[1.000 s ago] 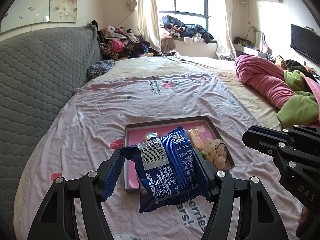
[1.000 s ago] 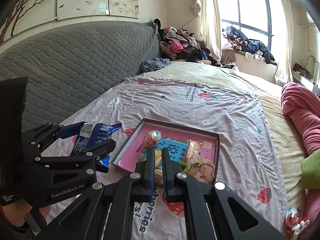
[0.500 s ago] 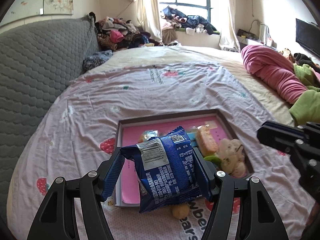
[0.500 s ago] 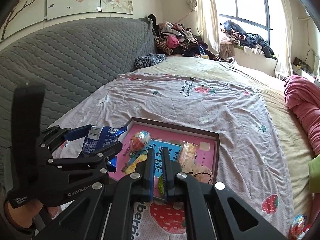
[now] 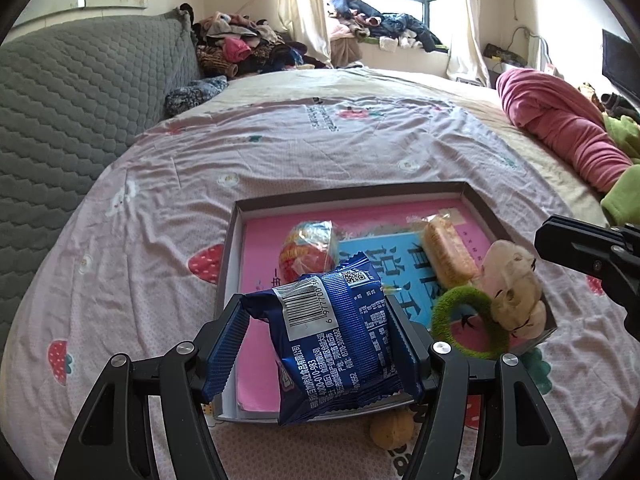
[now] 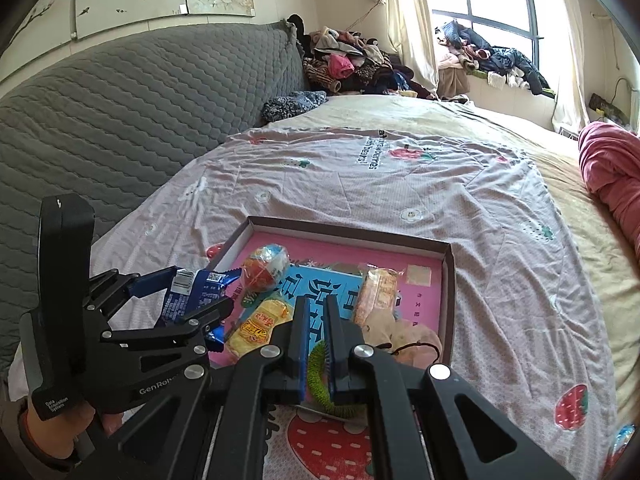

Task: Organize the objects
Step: 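Lift and carry the blue packet with the left tool while the right tool carries the walnut into the tray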

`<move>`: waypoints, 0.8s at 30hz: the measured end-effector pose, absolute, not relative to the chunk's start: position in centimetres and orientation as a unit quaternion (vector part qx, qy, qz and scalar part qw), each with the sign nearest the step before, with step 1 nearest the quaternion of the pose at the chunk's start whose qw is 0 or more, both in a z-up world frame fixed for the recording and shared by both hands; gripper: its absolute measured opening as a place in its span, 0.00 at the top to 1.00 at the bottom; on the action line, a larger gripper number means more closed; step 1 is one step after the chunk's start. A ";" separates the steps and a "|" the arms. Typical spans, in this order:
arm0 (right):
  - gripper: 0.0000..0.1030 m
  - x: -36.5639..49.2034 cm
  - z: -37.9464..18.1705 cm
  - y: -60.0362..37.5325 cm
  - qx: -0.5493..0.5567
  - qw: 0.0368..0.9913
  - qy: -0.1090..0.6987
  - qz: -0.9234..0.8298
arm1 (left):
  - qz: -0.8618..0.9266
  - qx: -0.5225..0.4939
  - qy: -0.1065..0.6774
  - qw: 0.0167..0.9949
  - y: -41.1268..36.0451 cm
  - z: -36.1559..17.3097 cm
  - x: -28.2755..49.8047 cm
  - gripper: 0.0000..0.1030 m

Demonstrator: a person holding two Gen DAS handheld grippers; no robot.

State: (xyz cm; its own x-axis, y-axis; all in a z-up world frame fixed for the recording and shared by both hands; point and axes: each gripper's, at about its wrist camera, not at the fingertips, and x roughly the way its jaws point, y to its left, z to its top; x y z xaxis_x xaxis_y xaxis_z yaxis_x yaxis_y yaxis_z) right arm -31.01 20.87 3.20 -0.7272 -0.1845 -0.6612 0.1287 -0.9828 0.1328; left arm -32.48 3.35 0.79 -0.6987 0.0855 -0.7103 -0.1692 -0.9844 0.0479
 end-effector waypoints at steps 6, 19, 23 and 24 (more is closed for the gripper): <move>0.93 -31.9 1.9 20.9 0.368 0.084 -0.039 -0.925 | 0.919 -0.385 0.055 0.068 3.2 -0.2 -32.6 0.33; 0.93 -33.5 -0.2 21.2 0.384 0.073 -0.041 -0.920 | 0.914 -0.397 0.049 0.066 2.7 -1.7 -33.7 0.33; 0.89 -33.8 -0.6 21.2 0.385 0.071 -0.042 -0.919 | 0.913 -0.400 0.048 0.065 2.6 -2.1 -34.0 0.33; 0.88 -33.9 -0.7 21.1 0.386 0.070 -0.041 -0.919 | 0.912 -0.401 0.047 0.065 2.6 -2.3 -34.0 0.33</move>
State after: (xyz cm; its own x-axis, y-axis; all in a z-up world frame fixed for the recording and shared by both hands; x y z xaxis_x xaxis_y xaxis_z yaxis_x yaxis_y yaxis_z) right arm -33.91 21.11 -0.69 -0.6924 -0.1601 -0.7035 0.0975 -0.9869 0.1287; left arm -34.03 2.62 -2.26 -0.6696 0.0808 -0.7383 -0.1568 -0.9870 0.0341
